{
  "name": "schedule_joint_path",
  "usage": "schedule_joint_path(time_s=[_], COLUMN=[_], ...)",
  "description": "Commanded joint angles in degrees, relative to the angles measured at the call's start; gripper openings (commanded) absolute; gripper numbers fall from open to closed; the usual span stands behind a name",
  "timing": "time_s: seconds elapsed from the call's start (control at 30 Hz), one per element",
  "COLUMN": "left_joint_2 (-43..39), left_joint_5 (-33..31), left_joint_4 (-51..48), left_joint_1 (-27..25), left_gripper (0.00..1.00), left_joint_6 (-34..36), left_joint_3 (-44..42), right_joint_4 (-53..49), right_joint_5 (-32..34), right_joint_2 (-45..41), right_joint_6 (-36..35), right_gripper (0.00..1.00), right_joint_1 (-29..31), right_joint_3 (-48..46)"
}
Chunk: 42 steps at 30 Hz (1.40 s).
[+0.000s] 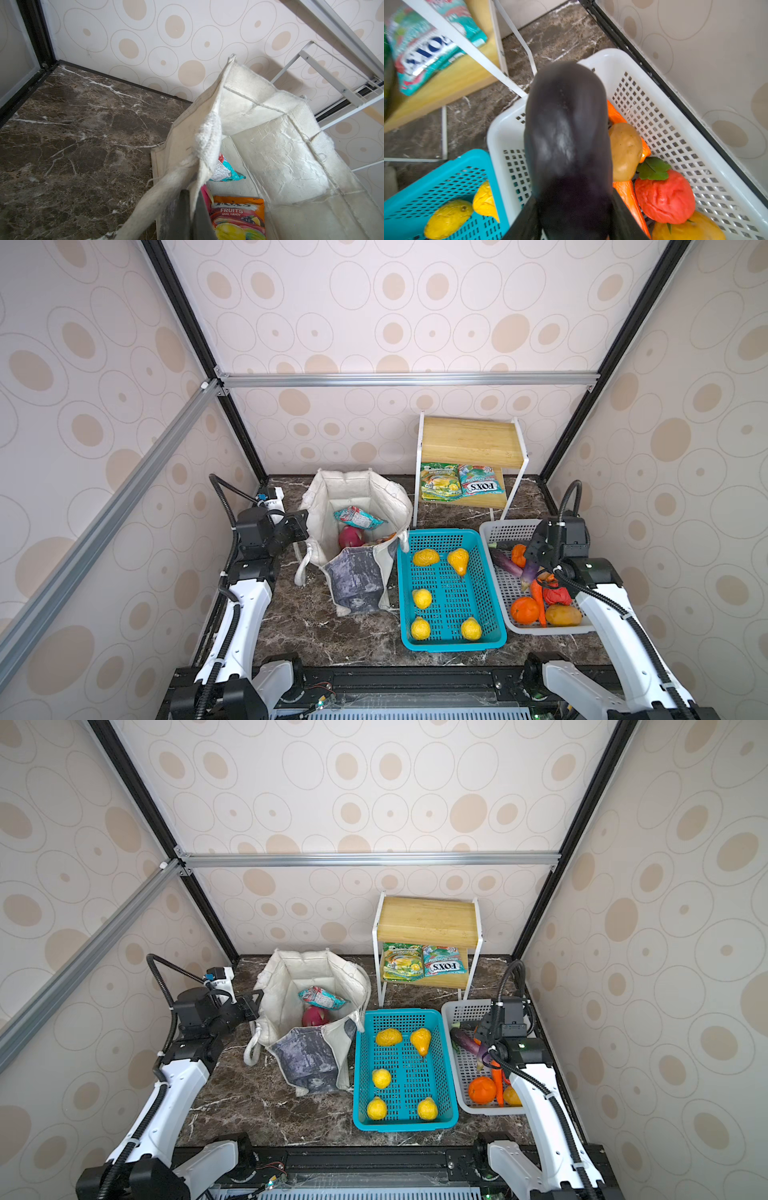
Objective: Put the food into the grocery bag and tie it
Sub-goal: 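Lift the eggplant and carry it over the tote bag with the right gripper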
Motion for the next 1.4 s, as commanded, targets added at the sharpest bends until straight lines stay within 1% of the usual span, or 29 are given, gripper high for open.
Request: schedule_joint_path(time_s=[0.0, 0.07, 0.17, 0.3, 0.33, 0.43, 0.53, 0.6, 0.7, 0.8, 1.0, 1.17, 1.27, 1.37], left_joint_2=[-1.50, -1.49, -1.34, -1.32, -1.41, -1.38, -1.39, -1.48, -1.48, -1.41, -1.14, -0.97, -1.05, -1.11], left_joint_5=[0.26, 0.38, 0.54, 0.78, 0.77, 1.05, 1.47, 1.82, 2.16, 2.59, 3.30, 3.32, 3.39, 3.40], left_joint_4=[1.35, 1.38, 1.47, 1.57, 1.60, 1.78, 2.08, 2.26, 2.50, 2.85, 3.31, 3.22, 3.41, 3.46], left_joint_1=[0.31, 0.30, 0.30, 0.31, 0.33, 0.30, 0.29, 0.31, 0.31, 0.26, 0.27, 0.32, 0.33, 0.28], left_gripper=[0.00, 0.00, 0.00, 0.00, 0.00, 0.00, 0.00, 0.00, 0.00, 0.00, 0.00, 0.00, 0.00, 0.00], left_joint_6=[1.07, 0.98, 0.90, 0.78, 0.81, 0.70, 0.61, 0.46, 0.33, 0.07, -0.22, -0.20, -0.25, -0.29], left_joint_3=[0.30, 0.28, 0.20, 0.26, 0.19, 0.17, 0.03, -0.07, -0.17, -0.33, -0.54, -0.43, -0.60, -0.52], right_joint_4=[-2.19, -2.52, -2.06, 0.70, 1.12, 2.85, 5.20, 6.92, 8.46, 9.29, 9.33, 7.89, 7.14, 8.09], right_joint_5=[-5.69, -7.13, -6.00, -3.71, -2.83, -1.08, 1.34, 2.41, 2.98, 1.38, -2.84, -5.64, -4.51, -6.60], right_joint_2=[-1.66, -2.16, -3.20, -2.47, -1.56, 3.08, 9.62, 15.01, 23.12, 30.85, 43.78, 50.48, 52.27, 53.03], right_joint_6=[0.21, 0.46, 1.36, 2.78, 3.02, 3.71, 3.29, 2.21, 0.88, 0.56, 0.54, 1.45, 1.21, 1.87], right_gripper=[0.35, 0.35, 0.35, 0.35, 0.35, 0.35, 0.35, 0.35, 0.35, 0.35, 0.35, 0.35, 0.35, 0.35], right_joint_1=[0.65, 2.01, 6.15, 14.56, 17.75, 24.68, 31.55, 36.45, 41.76, 44.81, 47.80, 49.27, 49.82, 49.83], right_joint_3=[3.49, 4.90, 6.98, 11.02, 12.19, 17.06, 22.88, 28.01, 36.29, 44.26, 57.73, 65.78, 69.72, 73.21])
